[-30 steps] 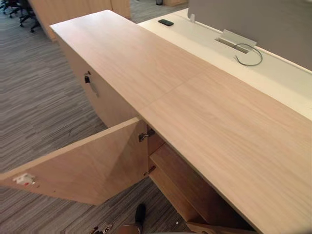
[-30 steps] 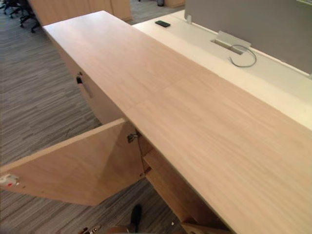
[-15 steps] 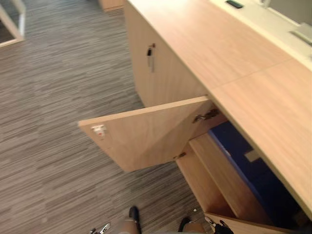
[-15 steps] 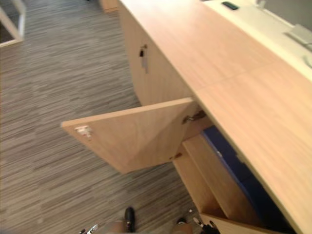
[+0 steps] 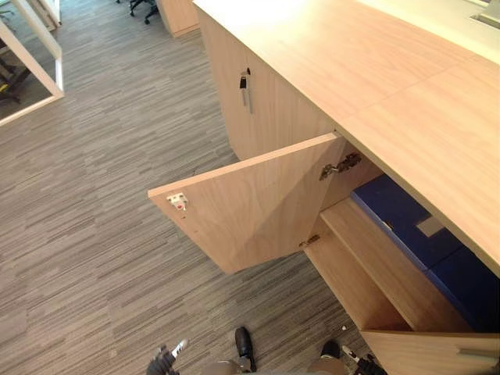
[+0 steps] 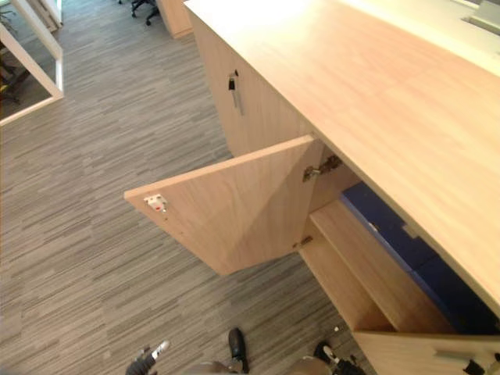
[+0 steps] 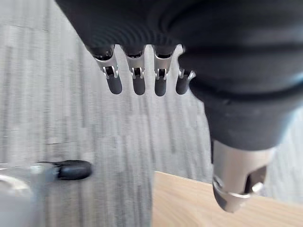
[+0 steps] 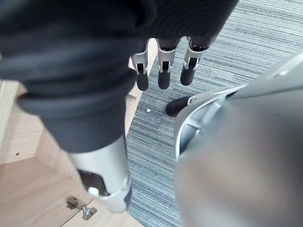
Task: Walk over to the cabinet, pick up the folder, carry it to the office cabinet, place the folder inside the office cabinet, then close the office cabinet door
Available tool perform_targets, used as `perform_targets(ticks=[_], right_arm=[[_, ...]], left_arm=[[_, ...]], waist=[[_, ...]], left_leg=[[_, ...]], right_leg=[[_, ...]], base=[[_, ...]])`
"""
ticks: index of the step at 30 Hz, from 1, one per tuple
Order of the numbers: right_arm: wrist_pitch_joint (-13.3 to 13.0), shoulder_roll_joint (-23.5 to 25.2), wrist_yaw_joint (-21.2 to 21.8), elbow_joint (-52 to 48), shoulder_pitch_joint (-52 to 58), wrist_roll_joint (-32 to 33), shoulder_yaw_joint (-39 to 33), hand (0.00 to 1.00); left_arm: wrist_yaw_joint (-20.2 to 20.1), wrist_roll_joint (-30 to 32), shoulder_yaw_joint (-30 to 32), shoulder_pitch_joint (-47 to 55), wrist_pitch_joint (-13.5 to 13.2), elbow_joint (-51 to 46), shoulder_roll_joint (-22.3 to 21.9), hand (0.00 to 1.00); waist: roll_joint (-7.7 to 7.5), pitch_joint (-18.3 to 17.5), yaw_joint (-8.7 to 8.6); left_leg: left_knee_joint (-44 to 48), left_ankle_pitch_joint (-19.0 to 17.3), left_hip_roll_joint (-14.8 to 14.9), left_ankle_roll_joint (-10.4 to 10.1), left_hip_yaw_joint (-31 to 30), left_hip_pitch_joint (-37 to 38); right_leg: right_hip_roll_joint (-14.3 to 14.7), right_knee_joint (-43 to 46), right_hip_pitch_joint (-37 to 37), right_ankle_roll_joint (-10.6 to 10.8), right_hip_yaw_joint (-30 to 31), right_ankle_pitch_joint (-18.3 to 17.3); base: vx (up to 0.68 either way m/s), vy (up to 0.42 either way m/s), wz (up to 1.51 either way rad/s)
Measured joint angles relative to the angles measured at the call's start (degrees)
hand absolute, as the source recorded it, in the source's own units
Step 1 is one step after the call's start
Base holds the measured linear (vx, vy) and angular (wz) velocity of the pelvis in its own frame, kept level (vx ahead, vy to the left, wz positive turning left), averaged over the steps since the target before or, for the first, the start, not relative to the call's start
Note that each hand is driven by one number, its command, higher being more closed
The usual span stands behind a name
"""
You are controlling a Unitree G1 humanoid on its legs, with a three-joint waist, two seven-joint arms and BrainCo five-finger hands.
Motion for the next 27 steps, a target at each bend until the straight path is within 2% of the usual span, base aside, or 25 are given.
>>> perform_targets(ticks=[1,5,9,13,16,21,22,24,27], right_arm=[[-0.16,0.55,0.02,-1.01,0.67,0.84,0.09,0.0],[-0.43,1.07,0.63,-1.38,2.38,0.91,1.77,0.0],[-0.42,2.05,2.02,-1.31,3.99,0.94,1.84,0.0],[-0.45,2.6,3.07,-1.25,6.08,2.15,1.61,0.0],[-0.45,2.7,3.39,-1.26,6.71,3.29,1.61,0.0],[-0.99,2.78,3.51,-1.35,8.06,5.3,1.83,0.0],[-1.15,2.8,3.51,-1.33,8.1,5.41,1.87,0.0],[-1.8,2.82,3.51,-1.34,8.46,5.44,2.16,0.0],[-1.91,2.9,3.51,-1.33,9.05,5.44,2.25,0.0]], left_arm=[[0.0,0.15,0.02,-1.41,0.07,-2.96,1.83,0.0],[-0.15,3.74,0.08,-7.9,0.32,-8.74,8.31,0.0],[-0.05,10.8,-0.22,-16.32,0.76,-7.96,15.4,0.0],[0.25,20.52,-5.85,-25.81,1.3,-2.84,23.62,0.0],[0.66,25.64,-8.47,-30.67,2.54,1.07,25.98,0.0],[2.56,38.97,-17.58,-31.02,2.7,1.65,30.1,0.0],[2.87,40.08,-18.78,-31.01,2.7,1.55,30.62,0.0],[3.58,44.18,-23.76,-30.03,2.69,-0.77,33.22,0.0],[4.32,46.87,-26.2,-26.27,2.16,-6.7,34.55,0.0]], waist=[[-0.12,0.01,-0.09],[-1.26,0.3,-0.67],[-2.34,-0.16,-2.17],[-2.37,-0.2,-3.12],[-2.36,-0.2,-3.24],[-2.4,-0.22,-2.83],[-2.41,-0.23,-2.74],[-2.53,-0.3,-2.3],[-2.76,-0.45,-1.51]], left_leg=[[0.0,-0.02,0.31,0.03,0.48,0.0],[-0.01,0.12,1.66,0.18,2.3,1.97],[-0.01,-0.44,3.29,-0.67,3.77,3.99],[0.02,-0.35,4.27,-1.6,4.8,4.97],[0.01,-0.16,4.79,-1.89,5.14,5.0],[-0.01,0.12,5.24,-2.14,5.05,5.15],[-0.01,0.16,5.29,-2.12,5.02,5.15],[-0.02,0.23,5.29,-2.05,4.87,4.97],[-0.02,0.24,4.92,-2.0,4.62,4.85]], right_leg=[[0.49,-0.73,0.17,-0.51,0.33,0.52],[2.37,-2.33,2.04,-0.34,1.96,1.4],[4.27,-3.61,3.57,-0.52,3.3,1.29],[5.52,-3.53,3.96,-1.04,4.09,0.98],[5.92,-3.18,3.72,-1.3,4.4,0.82],[6.13,-2.43,3.57,-1.59,4.45,0.63],[6.1,-2.32,3.53,-1.6,4.44,0.63],[5.85,-1.82,3.15,-1.61,4.44,0.62],[5.47,-1.73,2.83,-1.6,4.3,0.63]], base=[[0.04,-0.029,-0.2],[0.06,-0.042,-0.24],[0.06,-0.069,-0.23],[0.0,-0.046,-0.14],[-0.03,-0.024,-0.06],[-0.04,-0.009,0.01],[-0.06,-0.002,0.03],[-0.05,0.003,0.02],[-0.04,0.015,0.05]])
